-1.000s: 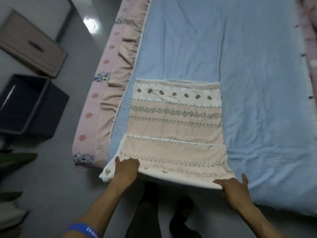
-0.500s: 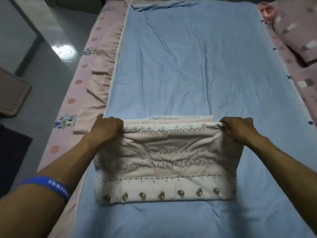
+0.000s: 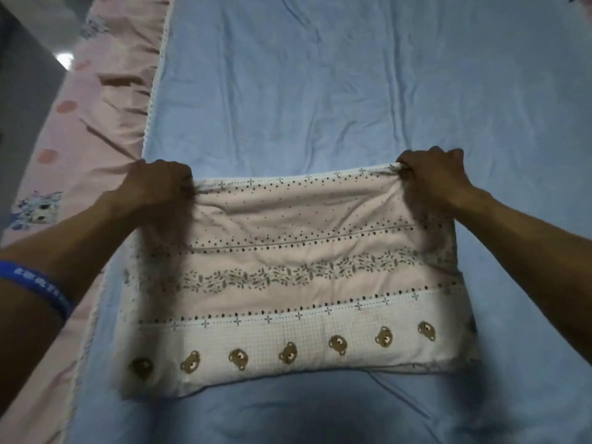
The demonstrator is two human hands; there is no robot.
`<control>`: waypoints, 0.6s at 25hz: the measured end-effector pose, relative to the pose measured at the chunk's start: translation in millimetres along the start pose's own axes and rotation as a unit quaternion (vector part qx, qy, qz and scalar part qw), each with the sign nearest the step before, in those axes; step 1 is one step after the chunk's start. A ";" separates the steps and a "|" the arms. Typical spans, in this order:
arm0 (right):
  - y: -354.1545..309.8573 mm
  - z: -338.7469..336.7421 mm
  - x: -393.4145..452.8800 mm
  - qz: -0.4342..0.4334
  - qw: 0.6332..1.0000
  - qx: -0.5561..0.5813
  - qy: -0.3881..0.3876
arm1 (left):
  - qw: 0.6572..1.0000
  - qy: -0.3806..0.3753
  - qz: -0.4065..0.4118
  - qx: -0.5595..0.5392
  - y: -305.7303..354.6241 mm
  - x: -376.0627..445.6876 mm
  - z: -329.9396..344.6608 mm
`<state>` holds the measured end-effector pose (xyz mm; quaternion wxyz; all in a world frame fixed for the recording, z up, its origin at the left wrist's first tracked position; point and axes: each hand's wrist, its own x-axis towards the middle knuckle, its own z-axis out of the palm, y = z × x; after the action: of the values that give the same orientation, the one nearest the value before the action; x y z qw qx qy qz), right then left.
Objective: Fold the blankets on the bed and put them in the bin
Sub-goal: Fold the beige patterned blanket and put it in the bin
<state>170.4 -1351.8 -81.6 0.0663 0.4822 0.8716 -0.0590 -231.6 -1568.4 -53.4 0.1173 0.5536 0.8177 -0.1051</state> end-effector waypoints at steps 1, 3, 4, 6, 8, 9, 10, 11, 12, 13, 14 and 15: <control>-8.9 0.9 -3.2 0.050 0.999 0.010 0.012 | 0.999 0.039 -0.036 0.004 8.3 -3.1 5.7; -29.9 19.0 -37.6 0.101 0.994 0.029 0.025 | 0.993 0.108 -0.039 0.031 29.4 -34.9 34.7; -40.3 36.3 -67.7 0.090 0.996 0.020 0.011 | 0.995 0.093 0.006 0.040 40.1 -60.8 58.4; -45.8 73.2 -123.2 0.089 0.993 0.000 -0.082 | 0.998 0.014 0.043 0.048 51.5 -104.1 100.1; -38.8 101.5 -138.3 0.139 0.980 0.006 -0.143 | 0.999 -0.030 -0.008 0.024 48.4 -110.5 123.2; -36.6 110.6 -134.0 0.148 0.978 -0.004 -0.150 | 0.998 -0.025 -0.024 0.046 46.5 -103.9 129.8; -36.3 112.1 -127.6 0.144 0.977 -0.021 -0.158 | 0.996 -0.041 -0.023 0.082 45.3 -96.3 129.5; -36.7 107.1 -126.4 0.136 0.978 -0.025 -0.158 | 0.992 -0.066 -0.021 0.110 48.5 -93.0 122.5; -34.9 101.4 -129.4 0.132 0.981 -0.018 -0.144 | 0.989 -0.075 -0.013 0.130 52.7 -91.3 112.6; -31.1 94.9 -137.3 0.144 0.981 -0.006 -0.132 | 0.987 -0.060 -0.006 0.149 57.4 -92.6 100.3; -27.1 85.4 -149.0 0.175 0.975 0.012 -0.135 | 0.987 -0.040 -0.004 0.158 65.8 -97.0 89.1; -21.3 81.0 -161.4 0.223 0.962 0.051 -0.147 | 0.988 -0.026 0.007 0.154 77.3 -101.3 75.8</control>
<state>242.0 -1511.0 -132.6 0.1805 0.6528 0.7187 -0.1576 -117.6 -1652.3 -97.4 0.0527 0.5677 0.7845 -0.2438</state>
